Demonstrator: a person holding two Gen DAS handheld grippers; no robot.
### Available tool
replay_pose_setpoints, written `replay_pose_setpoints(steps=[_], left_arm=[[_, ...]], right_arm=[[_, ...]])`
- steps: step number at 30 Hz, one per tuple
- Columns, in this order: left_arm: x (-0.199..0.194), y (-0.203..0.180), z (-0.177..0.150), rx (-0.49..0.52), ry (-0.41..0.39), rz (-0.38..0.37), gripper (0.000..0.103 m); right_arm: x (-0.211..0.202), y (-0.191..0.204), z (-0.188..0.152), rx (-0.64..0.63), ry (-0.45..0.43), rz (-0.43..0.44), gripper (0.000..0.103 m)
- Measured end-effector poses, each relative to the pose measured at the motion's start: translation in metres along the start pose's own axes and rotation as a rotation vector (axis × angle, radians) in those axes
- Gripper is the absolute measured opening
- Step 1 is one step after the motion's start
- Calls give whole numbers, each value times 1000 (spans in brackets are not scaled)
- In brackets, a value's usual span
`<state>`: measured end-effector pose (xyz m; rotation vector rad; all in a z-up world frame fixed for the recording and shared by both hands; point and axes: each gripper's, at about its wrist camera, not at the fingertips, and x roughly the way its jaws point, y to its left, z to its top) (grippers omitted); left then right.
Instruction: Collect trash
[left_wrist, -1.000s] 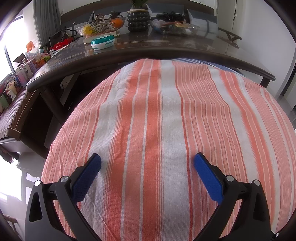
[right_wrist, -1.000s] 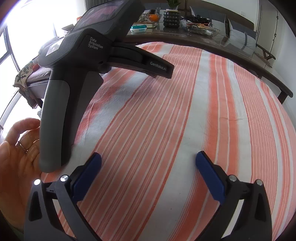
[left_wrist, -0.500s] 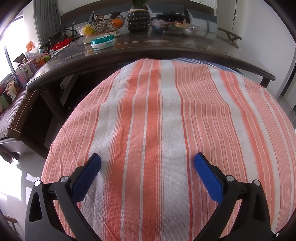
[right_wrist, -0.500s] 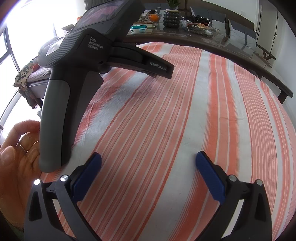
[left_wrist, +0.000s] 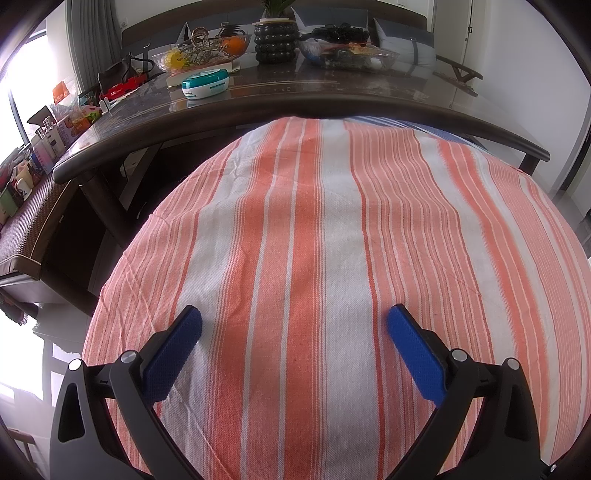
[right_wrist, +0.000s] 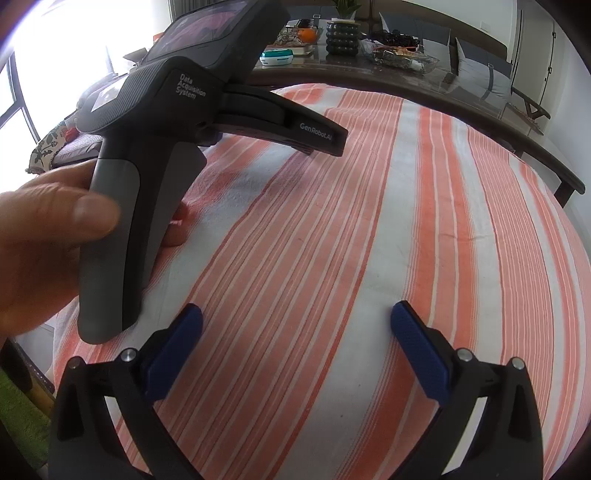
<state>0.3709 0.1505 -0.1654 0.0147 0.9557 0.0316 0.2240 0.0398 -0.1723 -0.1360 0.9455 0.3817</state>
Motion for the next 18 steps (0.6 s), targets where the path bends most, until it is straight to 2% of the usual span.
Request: replay_pose_setpoints(steps=[5,7,9,11,13,14,18], left_arm=[[0,-2,0,-20,1,13,99],[-3,-2,-2,-24,0,21,99],[-15,-5,-9,-22,-2,32,98],[-45,-20,-21,23,-66,49,98],[-88,-53,-40,113,-135,65,98],[-109,-72,-51,150,-159,49,98],[-189,-162,-105,229,-193,-140,98]], right_arm=[[3,2,4,23,2,-20,98],[0,1,3,8,12,2,98],[-20,-16,-7,61,-16,57,98],[-59,-43,-26,126,-86,54,98],[-107,-81,-57,193,-157,-21,98],[-130,-100,-75,229,-185,-64,98],[-214,-176,-151,401,-222,-323,98]])
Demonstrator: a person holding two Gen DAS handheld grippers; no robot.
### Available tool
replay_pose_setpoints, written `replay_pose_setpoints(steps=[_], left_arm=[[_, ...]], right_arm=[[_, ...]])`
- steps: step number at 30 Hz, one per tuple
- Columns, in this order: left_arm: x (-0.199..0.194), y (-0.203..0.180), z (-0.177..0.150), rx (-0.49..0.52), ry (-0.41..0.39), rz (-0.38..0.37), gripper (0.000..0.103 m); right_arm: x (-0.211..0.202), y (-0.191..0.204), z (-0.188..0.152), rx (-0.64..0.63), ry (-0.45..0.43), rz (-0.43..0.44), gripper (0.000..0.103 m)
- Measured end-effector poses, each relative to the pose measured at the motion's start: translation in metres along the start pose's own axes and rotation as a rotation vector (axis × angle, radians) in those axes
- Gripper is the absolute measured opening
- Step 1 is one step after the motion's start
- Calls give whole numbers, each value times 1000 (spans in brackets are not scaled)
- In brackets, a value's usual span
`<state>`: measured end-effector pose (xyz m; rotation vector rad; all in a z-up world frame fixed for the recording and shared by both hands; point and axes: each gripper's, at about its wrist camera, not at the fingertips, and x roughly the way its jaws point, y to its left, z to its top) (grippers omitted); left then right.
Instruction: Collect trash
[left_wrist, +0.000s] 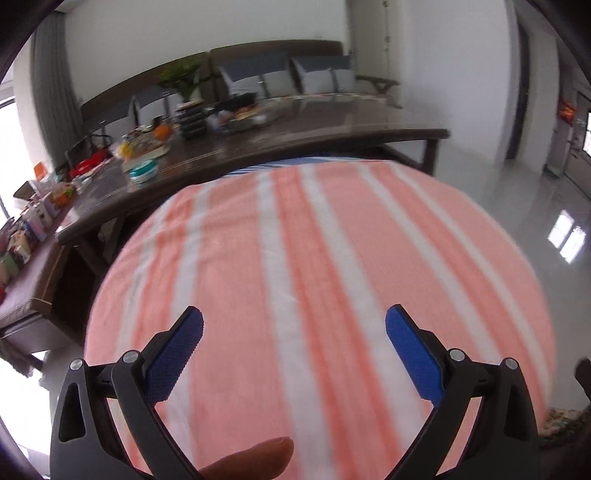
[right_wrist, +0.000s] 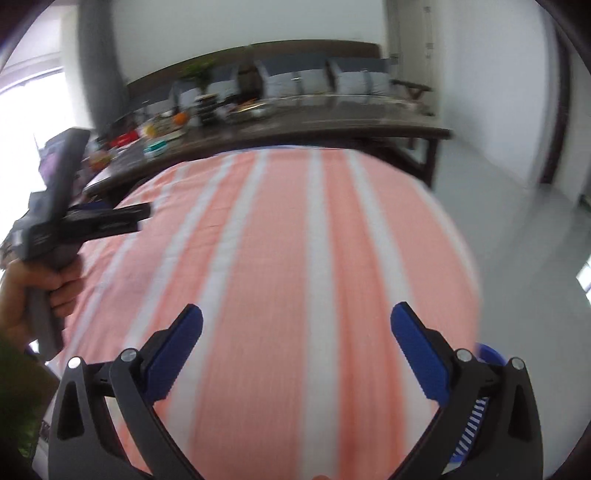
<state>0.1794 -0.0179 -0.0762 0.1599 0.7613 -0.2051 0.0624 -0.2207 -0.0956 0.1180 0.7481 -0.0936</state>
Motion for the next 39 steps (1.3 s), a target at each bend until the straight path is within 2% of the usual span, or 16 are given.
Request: replay_pose_setpoints(steps=[2,5,8,12,21,39], left_arm=[[-26,-61,-13,41,-10,-105,98],[-47,-139,-31,94,-17,-194,98],[-58,-201,-46,165,-27,-216,98],[-61,-250,-58,198,-10,-252,98],[-56,-283,-63,222,-11,-241,98],[-50,-305,-73,275,3,-247,98]], right_arm=[[-25,-48,-13,46,-5,-124,98],[-56,-103,-31,111,-15,-239,98],[-81,-138,-47,171,-35,-315,98],[-92,-166,-61,198,-34,-360,98],[-89,-198,-82,276,5,-343,98],[-87,-215,-92,329,29,-373,98]])
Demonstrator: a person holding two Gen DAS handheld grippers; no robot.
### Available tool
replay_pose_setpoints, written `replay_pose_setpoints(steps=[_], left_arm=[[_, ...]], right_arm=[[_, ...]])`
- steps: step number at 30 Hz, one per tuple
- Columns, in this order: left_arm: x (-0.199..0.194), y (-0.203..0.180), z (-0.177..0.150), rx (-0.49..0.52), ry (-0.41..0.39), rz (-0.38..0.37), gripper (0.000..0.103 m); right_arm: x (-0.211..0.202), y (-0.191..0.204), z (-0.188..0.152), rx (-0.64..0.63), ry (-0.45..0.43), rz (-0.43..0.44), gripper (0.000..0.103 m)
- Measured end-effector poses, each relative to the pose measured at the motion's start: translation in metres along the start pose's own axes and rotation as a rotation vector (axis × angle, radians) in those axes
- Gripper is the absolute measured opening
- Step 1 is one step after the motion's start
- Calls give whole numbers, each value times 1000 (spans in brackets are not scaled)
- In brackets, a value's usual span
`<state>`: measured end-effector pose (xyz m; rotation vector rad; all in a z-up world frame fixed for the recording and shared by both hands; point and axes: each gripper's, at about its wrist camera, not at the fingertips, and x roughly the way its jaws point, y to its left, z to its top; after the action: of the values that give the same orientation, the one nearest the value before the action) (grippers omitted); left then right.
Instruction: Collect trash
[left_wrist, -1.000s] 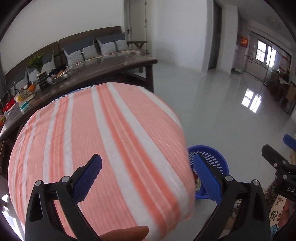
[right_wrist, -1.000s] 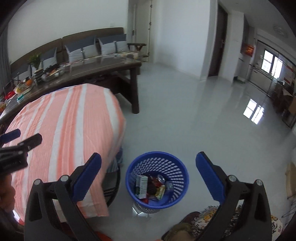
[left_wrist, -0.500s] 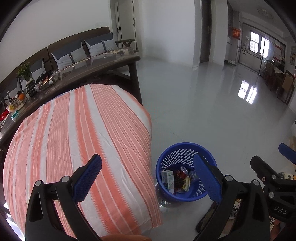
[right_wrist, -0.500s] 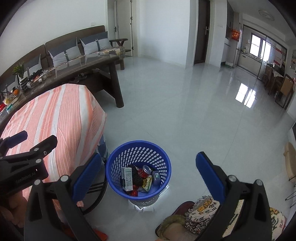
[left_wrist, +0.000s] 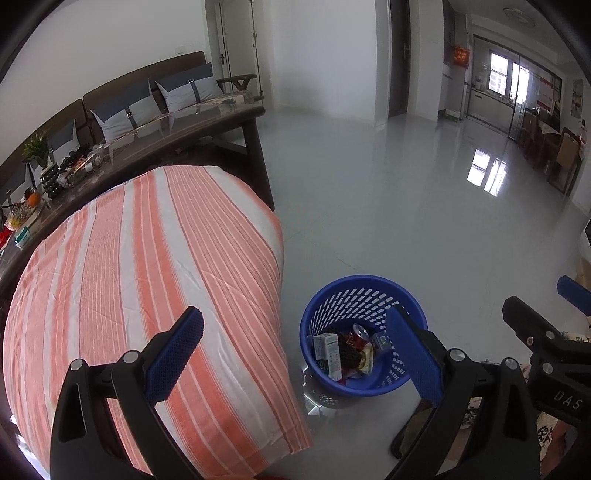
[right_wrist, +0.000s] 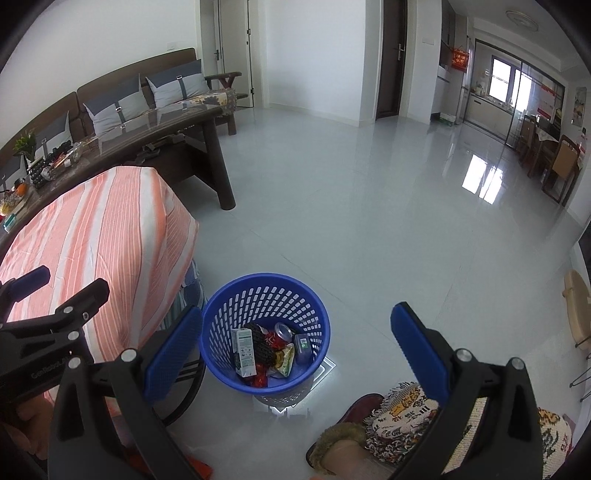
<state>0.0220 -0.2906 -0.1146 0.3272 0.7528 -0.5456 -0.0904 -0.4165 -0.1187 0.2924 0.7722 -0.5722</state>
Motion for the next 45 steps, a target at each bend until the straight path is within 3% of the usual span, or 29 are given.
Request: replay_pose_setpoints(steps=[14,19,45], left_arm=[[-6,-19,0,64,-20,5,98],[-2,-22,0,82,8,-12,98],[-4,-27,0,88,9,-19,98]], right_arm=[[-1,-19,-5,38,-1,-11,98],[-1,-24,-5,49,3,-28,98],[-1,-26,-1,51,-2,-20,98]])
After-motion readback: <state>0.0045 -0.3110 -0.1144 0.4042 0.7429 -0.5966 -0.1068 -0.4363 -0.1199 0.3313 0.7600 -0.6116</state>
